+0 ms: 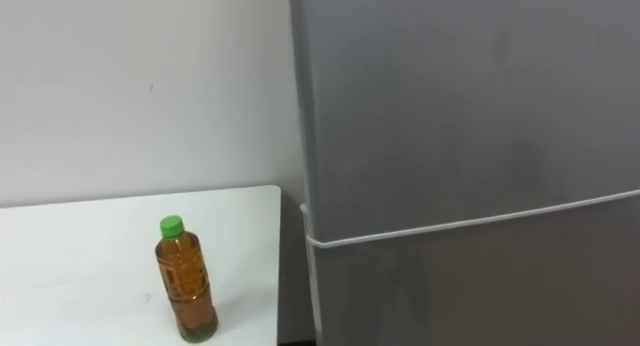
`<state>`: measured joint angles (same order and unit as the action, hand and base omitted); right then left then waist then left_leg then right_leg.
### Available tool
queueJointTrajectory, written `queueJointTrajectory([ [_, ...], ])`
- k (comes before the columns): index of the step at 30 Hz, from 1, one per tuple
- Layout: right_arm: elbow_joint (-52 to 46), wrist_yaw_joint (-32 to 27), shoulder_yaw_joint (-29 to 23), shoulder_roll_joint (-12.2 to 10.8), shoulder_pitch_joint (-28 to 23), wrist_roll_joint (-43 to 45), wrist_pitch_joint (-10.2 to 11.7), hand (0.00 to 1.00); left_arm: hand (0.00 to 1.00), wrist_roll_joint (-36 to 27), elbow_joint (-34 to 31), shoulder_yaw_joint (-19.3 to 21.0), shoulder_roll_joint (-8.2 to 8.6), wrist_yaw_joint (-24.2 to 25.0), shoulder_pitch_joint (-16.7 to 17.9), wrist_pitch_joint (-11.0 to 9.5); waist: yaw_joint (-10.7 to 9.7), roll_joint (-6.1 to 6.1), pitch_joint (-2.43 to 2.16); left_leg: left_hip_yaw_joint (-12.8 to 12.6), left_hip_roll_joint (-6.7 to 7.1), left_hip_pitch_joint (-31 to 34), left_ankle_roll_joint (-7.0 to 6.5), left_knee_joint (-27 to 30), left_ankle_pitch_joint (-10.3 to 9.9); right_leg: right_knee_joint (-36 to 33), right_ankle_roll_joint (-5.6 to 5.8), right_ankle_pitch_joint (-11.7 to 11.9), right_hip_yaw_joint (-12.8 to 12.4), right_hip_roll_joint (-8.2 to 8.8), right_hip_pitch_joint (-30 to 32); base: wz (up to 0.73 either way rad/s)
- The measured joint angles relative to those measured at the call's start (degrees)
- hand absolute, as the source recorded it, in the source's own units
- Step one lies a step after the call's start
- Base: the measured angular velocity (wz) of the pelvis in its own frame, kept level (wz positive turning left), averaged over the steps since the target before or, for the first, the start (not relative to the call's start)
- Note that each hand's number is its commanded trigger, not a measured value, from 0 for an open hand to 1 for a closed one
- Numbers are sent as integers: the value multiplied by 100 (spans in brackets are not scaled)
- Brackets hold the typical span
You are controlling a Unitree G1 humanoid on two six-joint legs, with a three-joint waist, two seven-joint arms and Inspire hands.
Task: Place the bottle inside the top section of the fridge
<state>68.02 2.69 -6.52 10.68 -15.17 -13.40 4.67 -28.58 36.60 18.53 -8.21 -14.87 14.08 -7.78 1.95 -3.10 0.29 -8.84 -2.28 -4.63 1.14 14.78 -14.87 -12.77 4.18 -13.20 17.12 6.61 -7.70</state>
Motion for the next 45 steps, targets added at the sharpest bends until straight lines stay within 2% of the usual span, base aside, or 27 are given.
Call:
queueJointTrajectory([
  [2,0,19,-158,-12,28,2,60,0,0,-46,-614,87,-2,-197,-13,-168,2,-43,-16,-18,0,-2,1,-17,5,-6,0,0,-28,-2,22,-7],
  [3,13,41,-187,-12,40,0,82,0,0,-77,-921,124,-7,-280,-21,-190,-4,-53,-49,-18,0,-13,1,-14,5,-2,0,1,-31,-2,25,-3],
  [4,55,66,-226,-15,27,0,95,0,0,-77,-1074,167,-6,-325,-34,-202,-4,-43,-52,-10,2,-21,1,-14,5,3,0,2,-29,-1,23,0],
  [6,74,122,-313,-43,30,29,116,0,0,-63,-1703,239,-10,-482,-36,-209,21,-17,-38,11,2,-29,3,-33,7,12,0,2,-34,-6,21,0],
  [8,74,120,-316,-103,45,-14,178,0,0,-63,-2490,301,-49,-661,-85,-359,34,3,-23,-5,1,-44,5,-40,8,14,0,2,-28,-8,24,0],
  [10,71,127,-315,-116,48,-11,177,0,0,-67,-3118,314,-78,-783,-84,-370,30,32,2,-6,3,-62,5,-40,7,14,0,2,-34,-5,12,-2],
  [11,69,129,-315,-134,51,-4,174,0,0,-67,-3512,314,-135,-866,-114,-372,26,-4,25,-7,2,-66,5,-40,7,16,0,2,-36,-5,7,0],
  [13,81,137,-315,-153,58,3,172,0,0,-55,-4033,333,-228,-920,-194,-374,14,10,31,2,0,-52,5,-39,7,24,0,2,-38,-9,16,0],
  [19,76,296,-369,-150,54,-4,141,0,0,-59,-5090,362,-291,-849,-568,-397,-92,-10,24,3,2,-7,5,-31,7,15,0,3,-48,-13,45,0],
  [23,57,365,-350,-155,89,-156,12,0,0,-474,-5850,252,-292,-534,-656,-371,-231,-17,25,19,0,2,5,-11,7,23,0,3,-57,-20,42,1],
  [27,48,382,-326,-145,228,-143,-61,0,0,-524,-5936,-20,-292,-166,-1063,-329,-349,-17,32,17,-2,-1,5,-17,7,18,-2,4,-80,-24,42,-1],
  [28,12,394,-287,-141,274,-143,-58,0,0,-603,-5948,-202,-305,-8,-1185,-296,-426,-32,25,16,-2,-1,5,-14,7,16,-2,4,-89,-25,42,0],
  [30,16,427,-211,-120,302,-157,-105,0,0,-803,-6043,-469,-399,265,-1267,-198,-517,-16,32,11,-2,-4,5,-15,7,17,-2,4,-101,-26,40,-2],
  [31,8,430,-203,-120,312,-160,-108,0,0,-854,-6051,-610,-410,507,-1344,-95,-539,-12,35,-8,-2,-7,5,-16,7,17,-2,4,-122,-26,42,-6],
  [32,-12,429,-177,-121,335,-193,-111,0,0,-971,-6053,-766,-413,720,-1396,-54,-642,-3,42,-20,-2,-9,5,-17,7,18,-2,4,-127,-25,28,-4],
  [35,-58,434,-129,-141,397,-201,-164,0,0,-1115,-6049,-1076,-400,1141,-1563,156,-790,8,48,-47,-7,-9,5,-18,8,18,-3,5,-159,-29,50,-5],
  [37,-51,434,-103,-172,428,-219,-175,0,0,-1134,-6030,-1225,-394,1392,-1752,261,-810,38,67,-76,-15,-28,6,-25,8,18,-5,6,-200,-38,79,-12],
  [40,-47,421,32,-170,455,-273,-188,0,0,-1251,-6029,-1429,-380,1776,-1988,321,-811,30,65,-121,-21,-73,6,-51,8,35,-7,23,-280,-50,76,-14],
  [45,-48,402,84,-133,500,-360,-236,0,0,-1238,-6060,-1908,-374,2235,-2079,502,-946,-7,36,-120,-13,-45,6,-121,9,170,3,80,-275,-70,82,0],
])
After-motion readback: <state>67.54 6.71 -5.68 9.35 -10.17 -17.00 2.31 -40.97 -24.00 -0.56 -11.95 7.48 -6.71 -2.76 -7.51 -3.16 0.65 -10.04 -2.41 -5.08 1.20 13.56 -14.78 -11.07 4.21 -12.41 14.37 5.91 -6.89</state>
